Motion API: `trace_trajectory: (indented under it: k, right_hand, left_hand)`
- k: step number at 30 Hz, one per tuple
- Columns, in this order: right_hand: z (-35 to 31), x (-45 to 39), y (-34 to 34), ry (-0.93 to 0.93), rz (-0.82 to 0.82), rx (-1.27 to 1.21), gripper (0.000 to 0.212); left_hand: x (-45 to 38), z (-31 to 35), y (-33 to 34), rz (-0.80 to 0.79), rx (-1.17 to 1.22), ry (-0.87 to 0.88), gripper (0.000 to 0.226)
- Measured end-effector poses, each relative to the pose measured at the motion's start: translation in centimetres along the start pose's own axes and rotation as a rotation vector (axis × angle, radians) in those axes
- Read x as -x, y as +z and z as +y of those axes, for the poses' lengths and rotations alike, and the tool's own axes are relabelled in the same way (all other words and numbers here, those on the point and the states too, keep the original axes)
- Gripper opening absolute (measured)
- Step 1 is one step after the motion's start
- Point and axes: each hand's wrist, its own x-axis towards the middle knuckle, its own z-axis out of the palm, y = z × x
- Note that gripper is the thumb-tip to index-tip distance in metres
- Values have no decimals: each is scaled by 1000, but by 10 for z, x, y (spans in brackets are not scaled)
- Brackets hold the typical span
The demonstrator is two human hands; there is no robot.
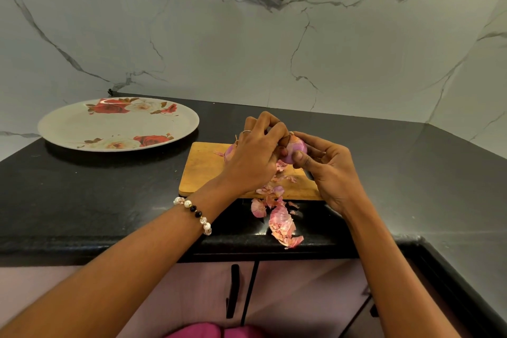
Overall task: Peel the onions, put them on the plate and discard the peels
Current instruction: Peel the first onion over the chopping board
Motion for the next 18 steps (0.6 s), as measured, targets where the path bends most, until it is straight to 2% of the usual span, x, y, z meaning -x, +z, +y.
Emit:
trace_trajectory:
  k: [4,9,12,15,18]
  right_hand:
    - [-1,1,1,2,11,7,38]
    - [-3,0,3,9,26,-78,41]
    - [-5,-1,2,17,80,-92,32]
    - [-7,-4,-2,49,190,-152,29]
    - [-8,-5,-1,60,191,-155,29]
  left_hand:
    - [1,3,1,26,-35,40,21]
    - [-3,5,-3,80,102,72,19]
    - [-2,8,-6,142,168,107,17]
    - [-1,9,-11,183,255,70,11]
    - [-1,8,-11,186,278,5,9]
